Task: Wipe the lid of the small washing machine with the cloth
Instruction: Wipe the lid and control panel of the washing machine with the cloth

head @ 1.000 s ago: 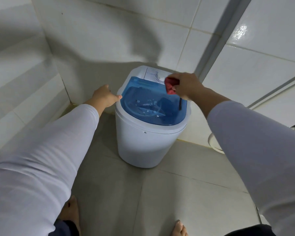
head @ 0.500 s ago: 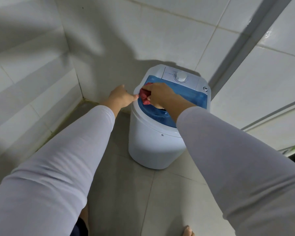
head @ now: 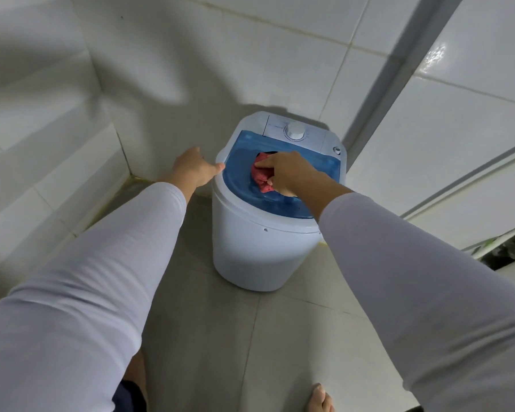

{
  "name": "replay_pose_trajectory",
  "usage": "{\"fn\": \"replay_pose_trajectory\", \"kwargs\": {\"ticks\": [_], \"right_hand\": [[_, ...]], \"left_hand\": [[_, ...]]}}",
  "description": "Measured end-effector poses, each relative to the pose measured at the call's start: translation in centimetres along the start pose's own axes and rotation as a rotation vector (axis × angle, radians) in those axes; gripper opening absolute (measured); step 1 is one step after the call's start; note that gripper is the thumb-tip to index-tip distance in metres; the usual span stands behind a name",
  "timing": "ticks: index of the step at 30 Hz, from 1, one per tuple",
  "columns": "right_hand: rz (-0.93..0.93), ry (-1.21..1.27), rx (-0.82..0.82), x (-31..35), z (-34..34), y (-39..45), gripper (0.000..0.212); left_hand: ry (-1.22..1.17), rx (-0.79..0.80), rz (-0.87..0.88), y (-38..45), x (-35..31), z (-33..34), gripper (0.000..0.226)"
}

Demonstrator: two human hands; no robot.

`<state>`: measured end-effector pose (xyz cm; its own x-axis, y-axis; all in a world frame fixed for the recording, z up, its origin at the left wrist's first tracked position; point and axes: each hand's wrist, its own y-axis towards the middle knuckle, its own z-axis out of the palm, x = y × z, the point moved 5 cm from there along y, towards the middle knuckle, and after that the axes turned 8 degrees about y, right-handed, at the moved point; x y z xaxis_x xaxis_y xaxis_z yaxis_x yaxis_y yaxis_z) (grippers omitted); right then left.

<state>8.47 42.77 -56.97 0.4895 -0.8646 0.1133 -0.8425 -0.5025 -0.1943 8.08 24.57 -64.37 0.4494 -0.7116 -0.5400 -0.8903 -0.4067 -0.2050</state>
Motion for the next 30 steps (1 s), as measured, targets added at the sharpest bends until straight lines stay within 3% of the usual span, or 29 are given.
{"fn": "replay_pose_trajectory", "kwargs": {"ticks": [11,30], "right_hand": [[0.138,0.04,-0.046,-5.7,0.6,-2.5,0.051],[0.191,0.174,-0.14,-6.9,0.3,-4.7,0.044]], "left_hand": [[0.061,-0.03,-0.006,-0.1,-0.3,0.0,0.074],[0.104,-0.048,-0.018,-0.1,-0.3,0.1,0.073]]}}
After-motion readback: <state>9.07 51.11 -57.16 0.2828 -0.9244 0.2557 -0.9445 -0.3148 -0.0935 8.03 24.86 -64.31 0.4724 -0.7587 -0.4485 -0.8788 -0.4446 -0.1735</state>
